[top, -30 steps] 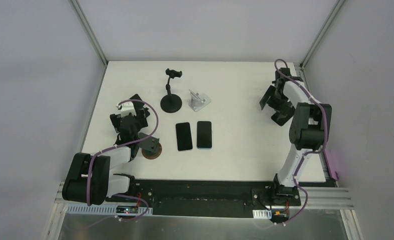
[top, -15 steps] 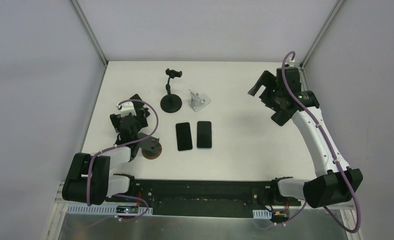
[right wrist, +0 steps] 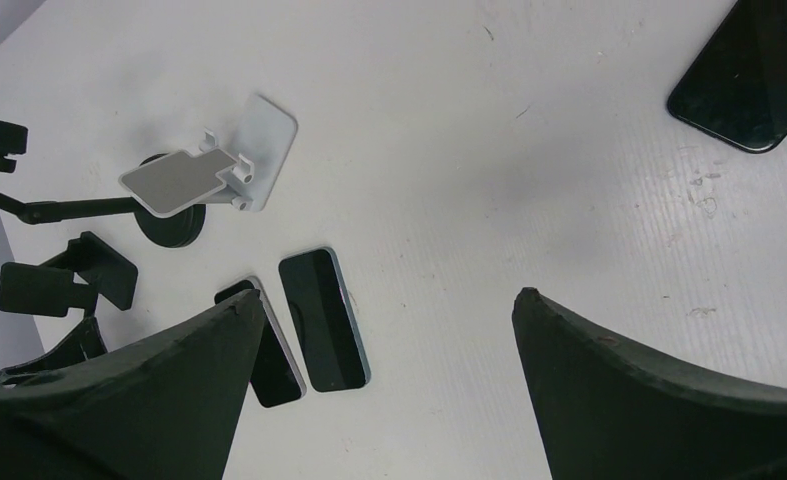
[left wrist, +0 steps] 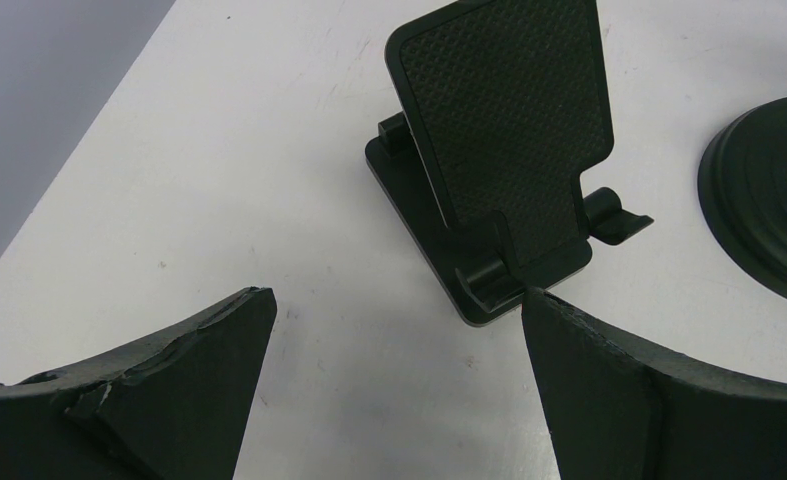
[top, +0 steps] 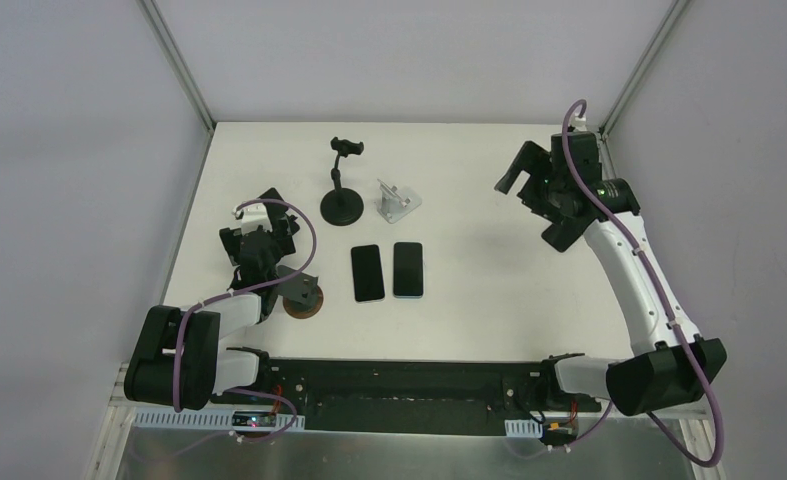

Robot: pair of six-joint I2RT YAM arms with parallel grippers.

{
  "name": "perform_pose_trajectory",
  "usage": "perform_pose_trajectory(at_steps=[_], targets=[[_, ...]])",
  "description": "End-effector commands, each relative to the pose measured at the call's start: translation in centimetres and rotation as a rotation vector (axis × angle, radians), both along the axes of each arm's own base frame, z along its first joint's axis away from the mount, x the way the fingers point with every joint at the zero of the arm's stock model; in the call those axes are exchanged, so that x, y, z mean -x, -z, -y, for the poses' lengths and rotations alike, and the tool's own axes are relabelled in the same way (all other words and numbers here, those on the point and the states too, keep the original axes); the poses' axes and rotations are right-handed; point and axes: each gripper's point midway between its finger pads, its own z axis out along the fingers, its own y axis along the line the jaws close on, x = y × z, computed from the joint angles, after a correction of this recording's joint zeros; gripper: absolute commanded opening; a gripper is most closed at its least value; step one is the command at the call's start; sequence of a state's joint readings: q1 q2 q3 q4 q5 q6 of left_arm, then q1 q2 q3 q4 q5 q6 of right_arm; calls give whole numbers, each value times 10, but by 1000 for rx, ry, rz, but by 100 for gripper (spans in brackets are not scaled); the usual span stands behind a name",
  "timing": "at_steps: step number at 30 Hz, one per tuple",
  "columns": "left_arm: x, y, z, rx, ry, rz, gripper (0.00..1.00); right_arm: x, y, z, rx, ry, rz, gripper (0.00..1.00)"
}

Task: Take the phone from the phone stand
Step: Move the phone to the center of the board.

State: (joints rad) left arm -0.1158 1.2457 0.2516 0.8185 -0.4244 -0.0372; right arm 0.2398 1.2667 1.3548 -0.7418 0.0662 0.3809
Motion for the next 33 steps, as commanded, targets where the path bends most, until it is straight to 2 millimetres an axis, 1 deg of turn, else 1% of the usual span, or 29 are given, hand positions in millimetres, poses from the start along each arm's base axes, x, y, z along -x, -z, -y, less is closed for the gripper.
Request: perform_pose_trajectory(at_steps=[1,4,8,14,17,20,22,23,25,26,27,29,30,31,33], targets=[[-4,-10,-1,17,-4,51,99,-11,-17,1,-9,-37,42,99],[-4,-10,-1,17,-4,51,99,-7,-11,8,-28,-42,18,99],[-4,-10,-1,17,-5,51,99,6,-4,26,-57,-19,7,99],[-4,-10,-1,17,-5,52,99,24,-3,61,-55,48,-7,99],[-4,-10,-1,17,-5,51,99,26,-4,71,-55,79,-10,99],[-4,-10,-1,17,-4,50,99,25,-5,74,-61,80,-9,99],[-4,-10,-1,16,-6,51,99,22,-1,77,-65,77,-34,99],[-4,-10,-1,17,-6,52,99,18,1,82,-57,78,-51,99],[-4,-10,-1,17,-5,51,99,8,8,99,32,83,-84,99],[-4,-9,-1,17,-5,50,99,1,8,109,80,88,-92,99],[-4,-9,-1,16,-5,50,99,-6,12,119,117,95,-114,99],[-4,-10,-1,17,-5,51,99,-18,25,134,157,106,-174,99],[-4,-10,-1,16,-5,50,99,-24,32,141,158,116,-207,99],[-4,-10,-1,17,-3,52,99,-32,45,147,152,122,-249,99],[-4,-10,-1,17,-4,51,99,-43,59,160,128,161,-311,99]])
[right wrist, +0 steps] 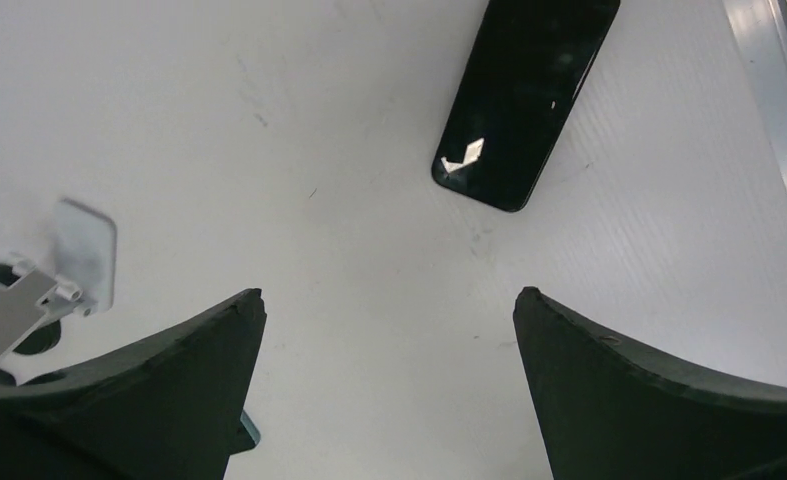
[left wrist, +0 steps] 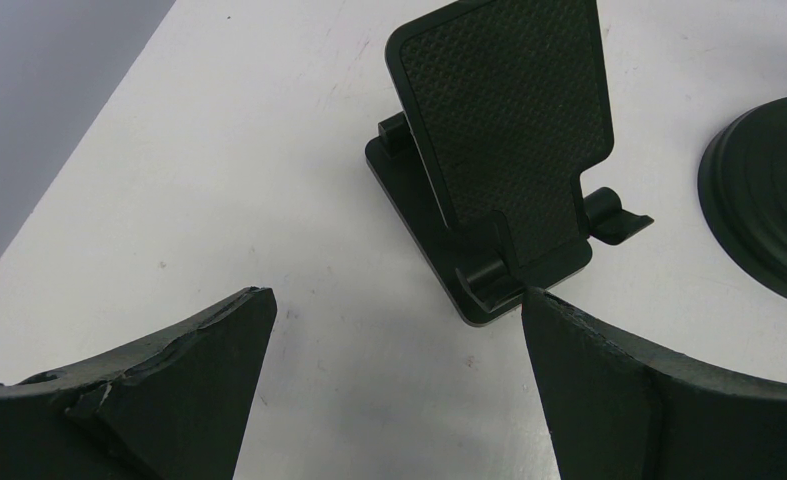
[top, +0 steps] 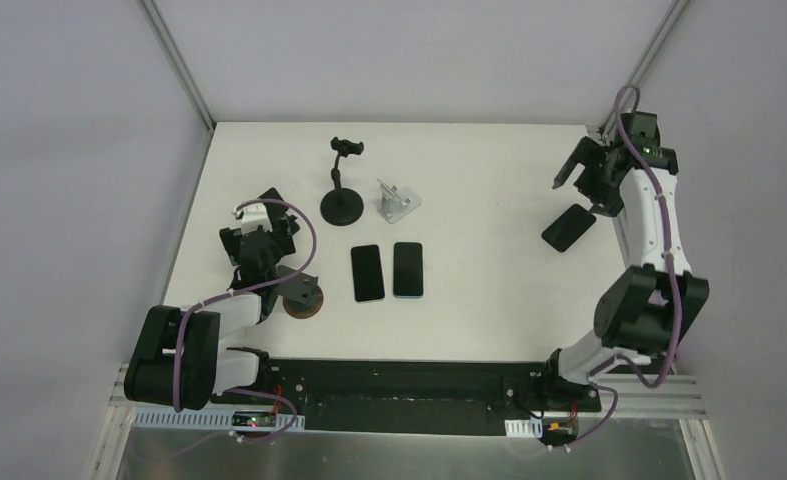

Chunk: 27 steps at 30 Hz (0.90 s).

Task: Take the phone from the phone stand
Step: Move the phone to the center of the board.

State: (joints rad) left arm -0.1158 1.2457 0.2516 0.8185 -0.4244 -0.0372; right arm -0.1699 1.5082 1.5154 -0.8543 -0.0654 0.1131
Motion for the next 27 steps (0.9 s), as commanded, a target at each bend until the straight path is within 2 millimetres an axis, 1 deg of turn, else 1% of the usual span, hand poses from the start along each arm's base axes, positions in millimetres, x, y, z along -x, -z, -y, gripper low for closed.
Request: perform_pose_trajectory(at_steps=[1,6,8,9,15,23,24,25,27], targets=[[-4,-10,-1,17,-5,52,99,-16,30,39,26,60,-139,99],[-4,-10,-1,17,-5,52,99,-45,70,71,4,146,-217,99],[-4,-10,-1,17,-4,51,99,-54,85,85,37,187,-242,99],[-4,-10,-1,17,-5,51,99,-57,92,88,34,198,-253,99],[-4,-10,-1,17,-5,50,99,-73,128,98,24,232,-316,99],[-4,-10,-1,17,-5,52,99,-79,153,98,-2,224,-387,99],[-4,-10,-1,17,-5,51,99,-79,154,99,-3,224,-394,96],[-4,-10,-1,17,-5,51,99,-80,156,100,-3,223,-398,91],[-4,-9,-1,17,-5,50,99,-82,157,101,-7,221,-396,86]])
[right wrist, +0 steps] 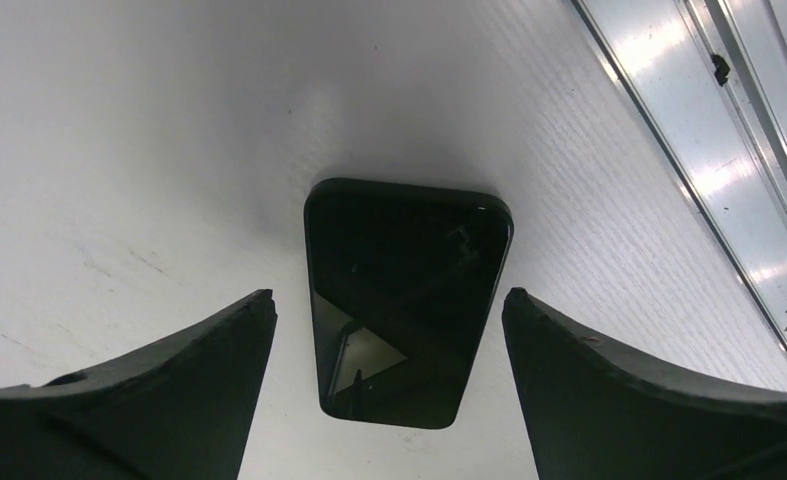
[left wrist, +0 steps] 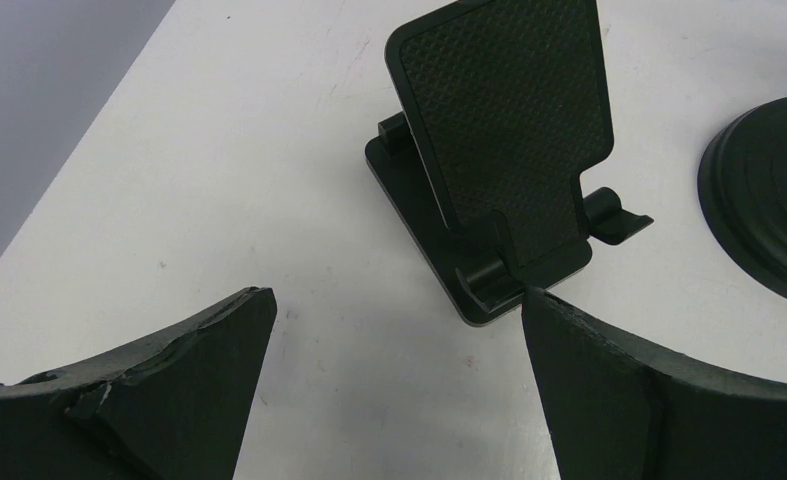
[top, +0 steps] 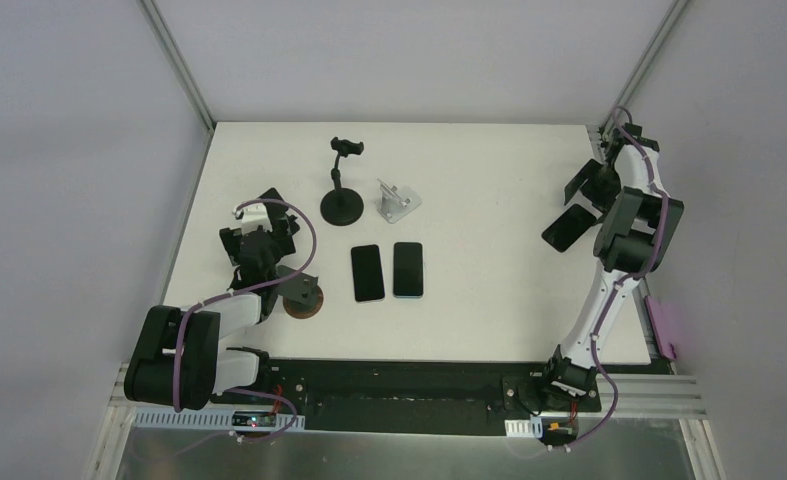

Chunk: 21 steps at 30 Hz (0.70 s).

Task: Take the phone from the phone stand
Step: Move the phone to the center of the board.

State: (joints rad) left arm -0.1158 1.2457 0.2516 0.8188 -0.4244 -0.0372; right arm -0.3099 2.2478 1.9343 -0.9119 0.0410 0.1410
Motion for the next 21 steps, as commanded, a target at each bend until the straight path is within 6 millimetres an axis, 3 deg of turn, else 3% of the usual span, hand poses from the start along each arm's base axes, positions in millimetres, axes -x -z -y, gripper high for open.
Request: perform_pose_trajectory(at_steps=[1,4,6,7,21], targets=[[-4,-10,-1,17,-5,52,99,-2,-8,4,0,11,-7,85],[-4,-10,-1,17,-5,52,99,-2,-8,5,4,5,-19,82],[-4,-10,-1,17,-5,52,99,1,-5,9,26,-2,-34,95],[-5,-10,-1,17,-4,52,99,3,-3,11,36,-10,-40,96],[-4,-10,-1,17,-5,51,99,7,9,8,-14,-34,-116,97]])
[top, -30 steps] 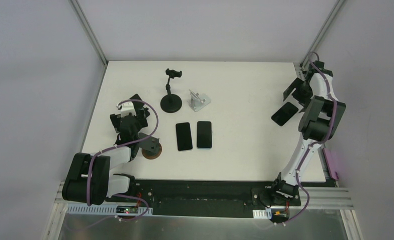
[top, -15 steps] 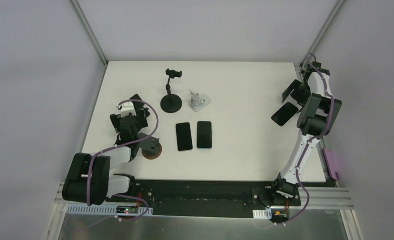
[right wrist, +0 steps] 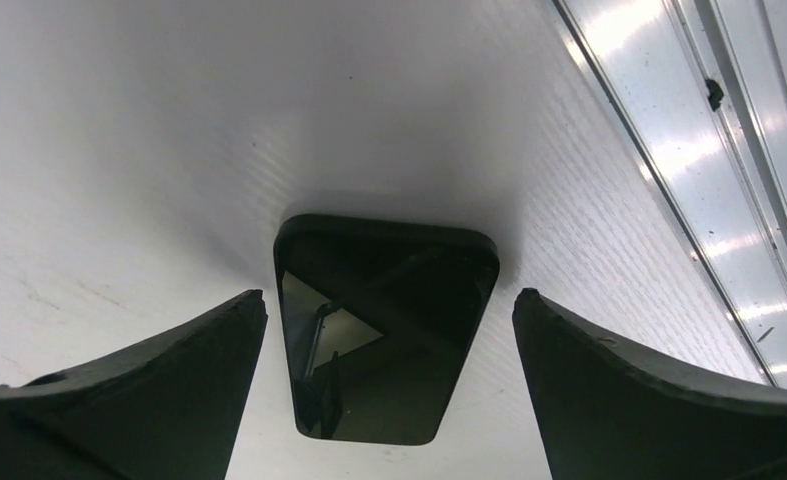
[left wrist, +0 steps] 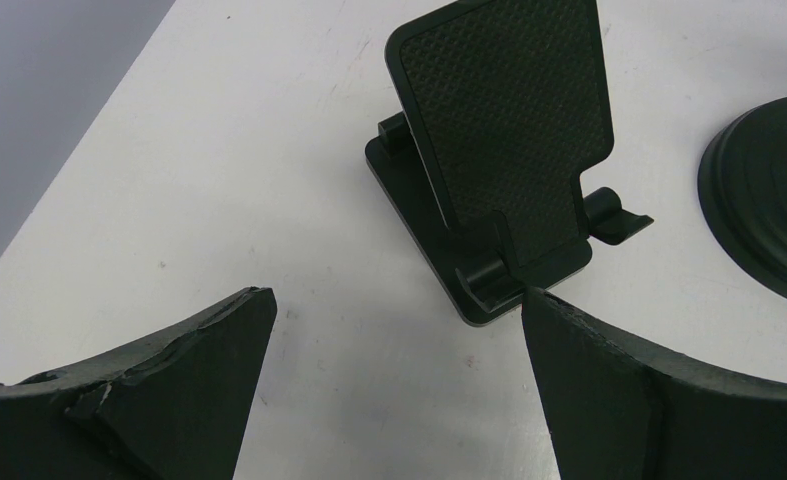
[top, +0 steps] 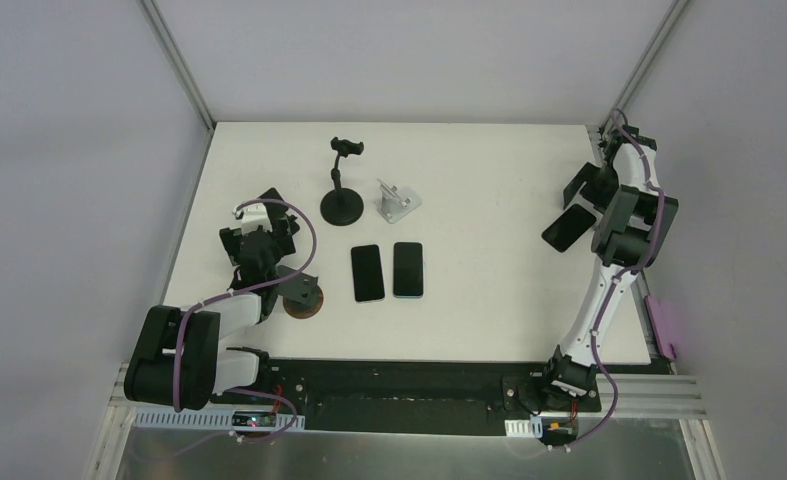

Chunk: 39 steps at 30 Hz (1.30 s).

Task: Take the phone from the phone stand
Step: Move the phone to the center of the board.

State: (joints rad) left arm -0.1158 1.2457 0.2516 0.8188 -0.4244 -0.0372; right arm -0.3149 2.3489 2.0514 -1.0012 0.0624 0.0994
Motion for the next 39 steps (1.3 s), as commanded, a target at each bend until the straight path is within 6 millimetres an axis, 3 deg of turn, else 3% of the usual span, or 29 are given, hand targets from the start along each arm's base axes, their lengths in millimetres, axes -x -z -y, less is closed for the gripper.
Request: perform_pose_trajectory(at_steps=[1,12,17,27,34,39], targets=[[-4,-10,-1,17,-6,51,99,5,-6,0,-18,-1,-36,97],[-4,-10,-1,17,-5,51,99,4,-3,3,-9,14,-60,81],[-4,-10,-1,17,-5,52,99,5,-3,5,3,25,-65,67],[-4,-10,-1,16,-5,50,99,-6,-20,14,51,12,3,63],[-4,-10,-1,17,-5,52,99,-27,-42,-6,32,-46,104,63],[-4,-10,-1,16,-6,51,99,-33,-46,-42,26,-128,111,63]])
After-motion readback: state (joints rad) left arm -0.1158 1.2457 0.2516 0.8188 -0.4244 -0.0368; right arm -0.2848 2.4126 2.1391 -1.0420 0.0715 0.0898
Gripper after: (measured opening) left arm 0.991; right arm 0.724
